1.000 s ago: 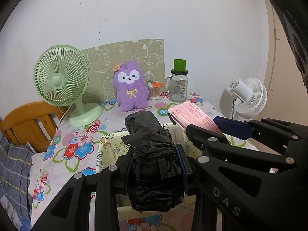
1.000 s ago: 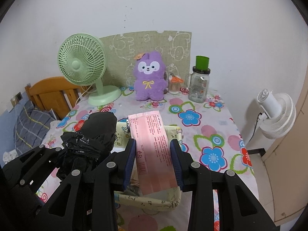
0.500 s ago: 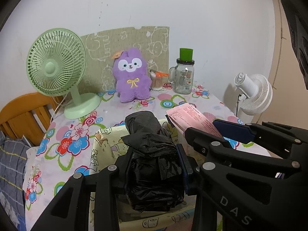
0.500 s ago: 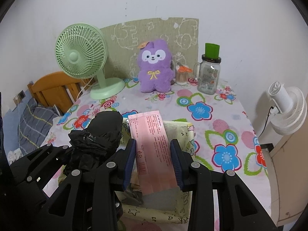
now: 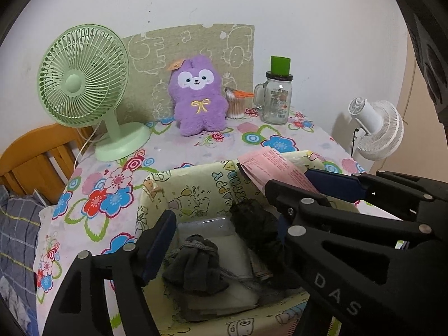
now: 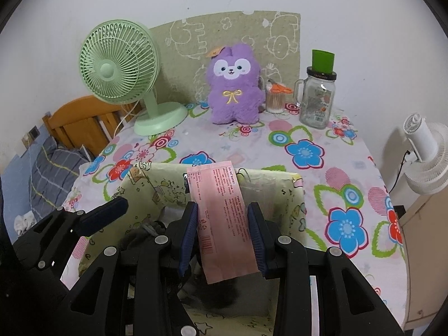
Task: Organize soft objects
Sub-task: 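Lower and release the pink packet with right tool while left tool releases the black bag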
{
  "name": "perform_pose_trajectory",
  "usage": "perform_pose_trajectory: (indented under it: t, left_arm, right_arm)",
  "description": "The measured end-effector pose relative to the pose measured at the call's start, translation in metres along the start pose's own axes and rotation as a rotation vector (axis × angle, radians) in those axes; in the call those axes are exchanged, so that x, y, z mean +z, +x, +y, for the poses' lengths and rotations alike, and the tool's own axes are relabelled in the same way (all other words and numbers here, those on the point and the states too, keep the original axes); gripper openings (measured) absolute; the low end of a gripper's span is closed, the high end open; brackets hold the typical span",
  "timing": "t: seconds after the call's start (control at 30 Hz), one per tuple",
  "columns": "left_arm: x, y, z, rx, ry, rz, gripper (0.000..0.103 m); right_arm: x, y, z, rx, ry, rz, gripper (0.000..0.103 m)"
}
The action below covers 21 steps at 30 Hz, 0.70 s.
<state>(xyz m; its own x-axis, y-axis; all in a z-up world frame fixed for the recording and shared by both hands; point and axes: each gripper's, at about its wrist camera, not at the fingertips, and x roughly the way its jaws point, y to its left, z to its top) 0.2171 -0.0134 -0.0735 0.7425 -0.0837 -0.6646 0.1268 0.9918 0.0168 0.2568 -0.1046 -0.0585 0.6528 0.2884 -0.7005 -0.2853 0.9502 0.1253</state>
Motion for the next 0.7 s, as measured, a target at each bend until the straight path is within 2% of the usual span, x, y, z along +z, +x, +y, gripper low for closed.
perform_pose_trajectory:
  t: [0.47,0.53,0.57,0.6,0.7]
  left_arm:
    - [-0.010,0.000,0.008,0.004,0.003,0.018,0.084]
    - [-0.010,-0.001,0.008,0.004,0.003,0.016,0.085]
    - [-0.011,-0.003,0.008,0.003,0.002,0.013,0.085]
    - [-0.011,-0.004,0.008,0.003,0.003,0.011,0.086]
    - [-0.013,-0.008,0.007,0.005,0.006,0.004,0.087]
  right_arm:
    - [-0.005,0.020,0.013,-0.007,-0.019,0.039,0.044]
    - [-0.006,0.019,0.013,-0.014,-0.019,0.039,0.052]
    - [-0.006,0.018,0.013,-0.018,-0.019,0.039,0.061]
    - [-0.007,0.017,0.013,-0.021,-0.021,0.035,0.064]
    - [-0.009,0.011,0.015,-0.034,-0.033,0.022,0.066]
